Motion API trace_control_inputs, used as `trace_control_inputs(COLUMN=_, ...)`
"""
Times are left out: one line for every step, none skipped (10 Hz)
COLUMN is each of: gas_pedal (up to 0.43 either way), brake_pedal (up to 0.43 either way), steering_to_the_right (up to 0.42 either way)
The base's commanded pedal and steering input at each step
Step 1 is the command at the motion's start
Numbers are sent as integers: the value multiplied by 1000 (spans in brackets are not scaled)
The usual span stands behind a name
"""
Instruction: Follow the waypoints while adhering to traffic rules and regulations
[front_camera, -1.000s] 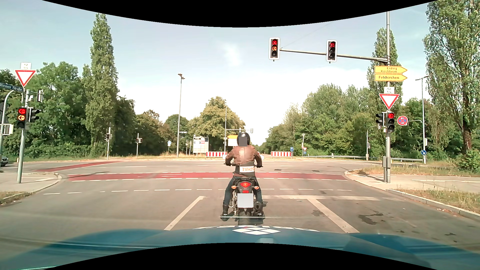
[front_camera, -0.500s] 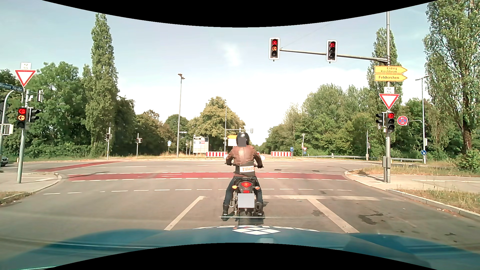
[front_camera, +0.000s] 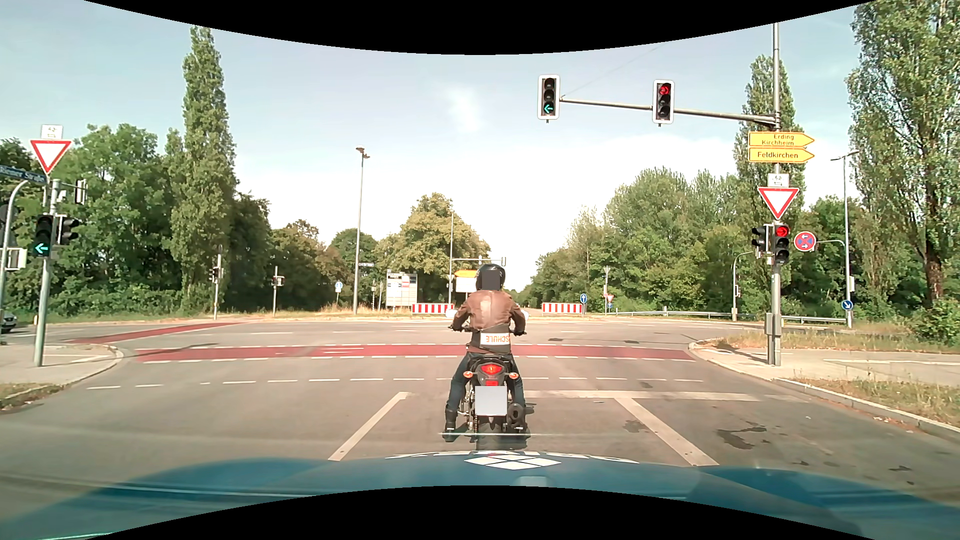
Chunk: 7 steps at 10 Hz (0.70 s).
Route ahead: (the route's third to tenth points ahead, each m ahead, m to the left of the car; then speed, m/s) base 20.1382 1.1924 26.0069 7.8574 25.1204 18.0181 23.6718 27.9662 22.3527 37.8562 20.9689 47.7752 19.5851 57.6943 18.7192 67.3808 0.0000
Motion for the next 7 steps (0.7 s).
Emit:
trace_control_inputs(gas_pedal=0, brake_pedal=317, steering_to_the_right=1)
trace_control_inputs(gas_pedal=0, brake_pedal=317, steering_to_the_right=1)
trace_control_inputs(gas_pedal=0, brake_pedal=311, steering_to_the_right=1)
trace_control_inputs(gas_pedal=0, brake_pedal=317, steering_to_the_right=0)
trace_control_inputs(gas_pedal=0, brake_pedal=311, steering_to_the_right=1)
trace_control_inputs(gas_pedal=0, brake_pedal=317, steering_to_the_right=1)
trace_control_inputs(gas_pedal=0, brake_pedal=311, steering_to_the_right=1)
